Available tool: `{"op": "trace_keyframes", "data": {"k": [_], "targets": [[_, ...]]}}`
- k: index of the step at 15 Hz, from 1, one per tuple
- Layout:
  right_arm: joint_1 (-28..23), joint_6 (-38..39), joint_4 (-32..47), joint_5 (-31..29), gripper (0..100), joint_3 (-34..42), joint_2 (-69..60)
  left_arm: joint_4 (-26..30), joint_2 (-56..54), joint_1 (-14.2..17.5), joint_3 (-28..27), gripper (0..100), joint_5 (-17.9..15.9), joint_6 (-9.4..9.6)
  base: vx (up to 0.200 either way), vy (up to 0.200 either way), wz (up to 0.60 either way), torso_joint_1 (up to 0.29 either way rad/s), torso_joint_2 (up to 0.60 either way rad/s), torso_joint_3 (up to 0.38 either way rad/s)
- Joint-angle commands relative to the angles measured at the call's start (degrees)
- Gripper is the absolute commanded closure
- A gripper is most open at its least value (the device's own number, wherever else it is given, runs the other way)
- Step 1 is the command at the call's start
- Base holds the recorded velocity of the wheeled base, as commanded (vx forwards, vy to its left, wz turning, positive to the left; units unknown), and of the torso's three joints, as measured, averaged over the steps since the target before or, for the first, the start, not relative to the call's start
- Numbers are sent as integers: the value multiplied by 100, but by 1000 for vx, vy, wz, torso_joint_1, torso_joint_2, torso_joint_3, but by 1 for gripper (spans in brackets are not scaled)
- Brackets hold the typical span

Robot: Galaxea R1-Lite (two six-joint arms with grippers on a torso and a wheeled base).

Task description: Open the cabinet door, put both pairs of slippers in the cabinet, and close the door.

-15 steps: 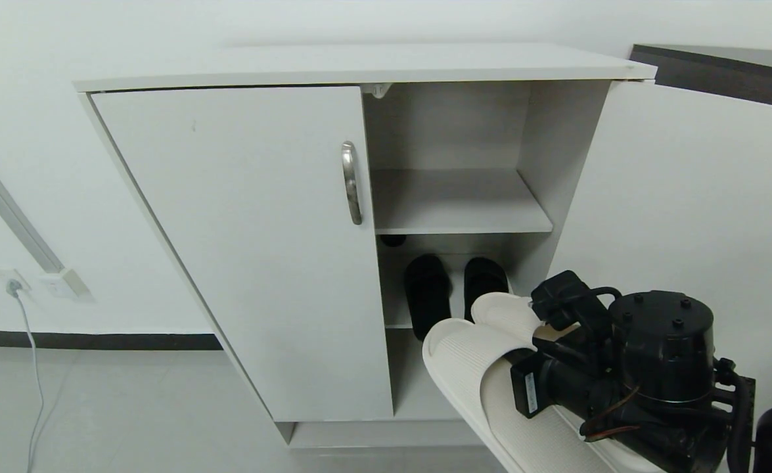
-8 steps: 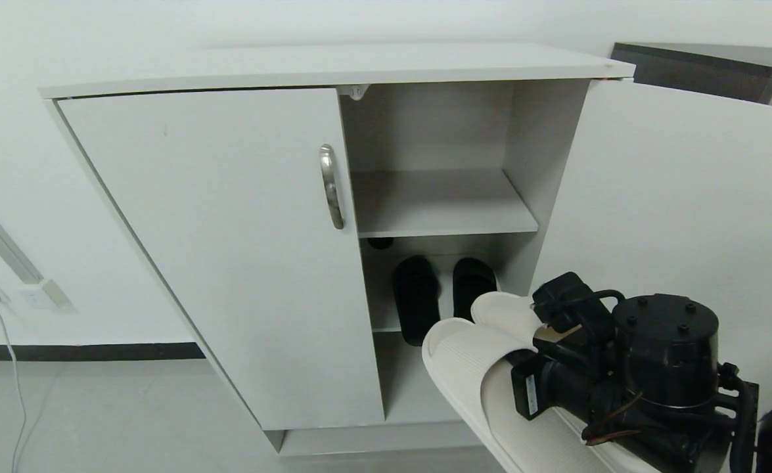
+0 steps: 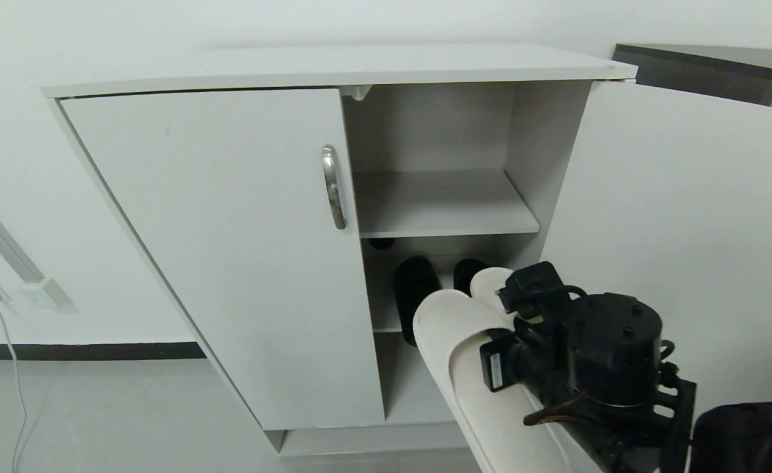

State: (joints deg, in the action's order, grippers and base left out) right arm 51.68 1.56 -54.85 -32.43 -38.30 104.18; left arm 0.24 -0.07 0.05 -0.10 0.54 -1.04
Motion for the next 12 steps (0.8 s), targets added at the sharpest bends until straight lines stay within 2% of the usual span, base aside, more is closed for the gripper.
{"op": "trace_keyframes", "data": {"k": [1,5,9,12], "targets": [[361,20,308,-668,100,-819,665,2,7,4,1,100,-1,-2,0,0,0,0,0,0],[466,635,2197,-2154,100,-2682,700,2,7,-5,1,100,-10,16,0,0,0,0,0,0],[449,538,2883,-2294,100,-3728,603,2,7,-5,1,100,-1,16,0,0,0,0,0,0],[378,538,3103,-2277,100,-3904,665,2,7,4,1,100,-1,7,0,0,0,0,0,0]]}}
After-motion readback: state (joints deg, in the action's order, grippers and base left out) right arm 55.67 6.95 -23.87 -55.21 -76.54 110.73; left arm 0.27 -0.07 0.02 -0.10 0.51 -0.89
